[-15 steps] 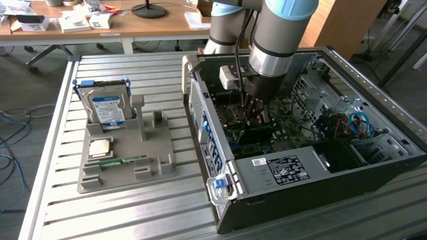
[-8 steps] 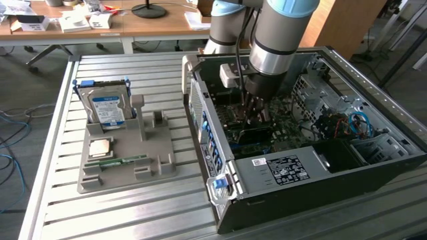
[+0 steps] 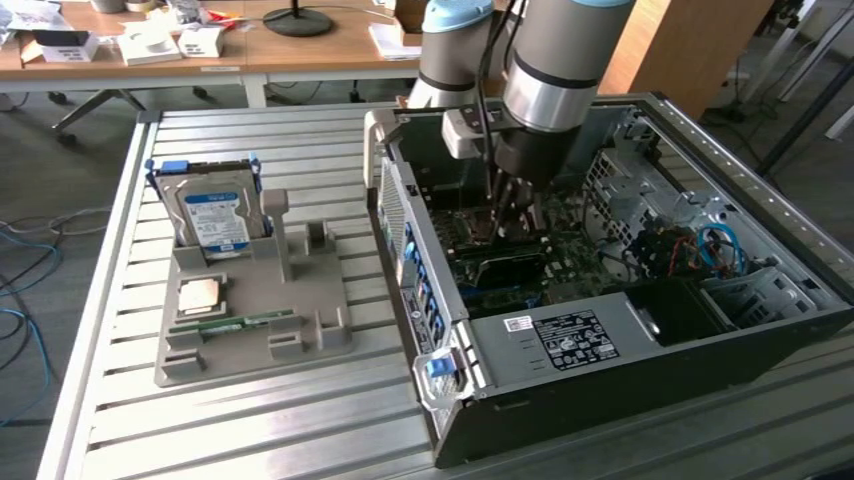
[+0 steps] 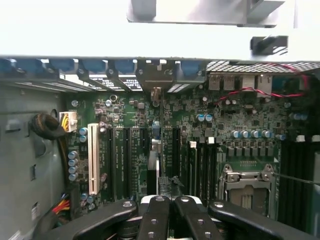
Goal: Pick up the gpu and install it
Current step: 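Press down on the gpu until it lock into place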
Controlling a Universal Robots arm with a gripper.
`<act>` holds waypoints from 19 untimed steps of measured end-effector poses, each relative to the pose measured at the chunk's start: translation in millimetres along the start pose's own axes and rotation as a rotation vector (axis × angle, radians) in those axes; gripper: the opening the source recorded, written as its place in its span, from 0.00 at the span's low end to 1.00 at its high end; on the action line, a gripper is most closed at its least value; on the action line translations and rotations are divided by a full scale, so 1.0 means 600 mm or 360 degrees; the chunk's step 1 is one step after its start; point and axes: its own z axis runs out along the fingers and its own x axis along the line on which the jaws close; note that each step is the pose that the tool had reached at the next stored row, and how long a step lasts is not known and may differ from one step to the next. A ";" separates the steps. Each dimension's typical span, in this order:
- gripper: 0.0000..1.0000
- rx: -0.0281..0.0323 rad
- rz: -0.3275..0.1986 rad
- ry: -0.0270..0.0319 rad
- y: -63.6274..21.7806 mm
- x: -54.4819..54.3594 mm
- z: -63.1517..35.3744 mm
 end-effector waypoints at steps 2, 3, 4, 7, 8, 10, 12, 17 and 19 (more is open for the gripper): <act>0.11 0.00000 0.0000 0.00001 0.000 0.000 -0.008; 0.11 0.00000 0.0000 -0.00002 0.000 0.000 -0.013; 0.11 0.00000 0.0000 -0.00002 0.000 -0.001 -0.018; 0.11 0.00001 0.0000 -0.00001 0.000 -0.001 -0.031; 0.11 0.00000 0.0000 -0.00001 0.000 -0.001 -0.035; 0.11 0.00001 0.0000 -0.00001 0.000 -0.001 -0.044; 0.11 0.00001 0.0000 -0.00002 0.000 -0.002 -0.050; 0.11 0.00003 0.0000 0.00000 0.000 -0.002 -0.065; 0.11 0.00005 0.0000 -0.00004 0.000 -0.002 -0.065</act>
